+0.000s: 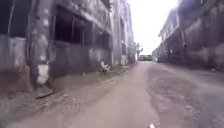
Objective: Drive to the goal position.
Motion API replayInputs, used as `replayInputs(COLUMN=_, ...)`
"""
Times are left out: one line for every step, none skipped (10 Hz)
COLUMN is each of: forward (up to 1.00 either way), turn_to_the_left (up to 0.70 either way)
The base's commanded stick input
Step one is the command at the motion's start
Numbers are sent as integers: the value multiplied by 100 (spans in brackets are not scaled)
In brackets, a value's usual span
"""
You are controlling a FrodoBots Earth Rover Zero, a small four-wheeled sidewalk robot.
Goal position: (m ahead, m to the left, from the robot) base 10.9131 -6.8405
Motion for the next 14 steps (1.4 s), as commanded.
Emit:
replayInputs(forward=50, turn_to_the_left=0)
replayInputs(forward=50, turn_to_the_left=0)
replayInputs(forward=50, turn_to_the_left=0)
replayInputs(forward=50, turn_to_the_left=0)
replayInputs(forward=50, turn_to_the_left=0)
replayInputs(forward=50, turn_to_the_left=-26)
replayInputs(forward=50, turn_to_the_left=-43)
replayInputs(forward=50, turn_to_the_left=-14)
replayInputs(forward=50, turn_to_the_left=0)
replayInputs(forward=50, turn_to_the_left=0)
replayInputs(forward=50, turn_to_the_left=0)
replayInputs(forward=50, turn_to_the_left=-7)
replayInputs(forward=50, turn_to_the_left=-36)
replayInputs(forward=50, turn_to_the_left=-42)
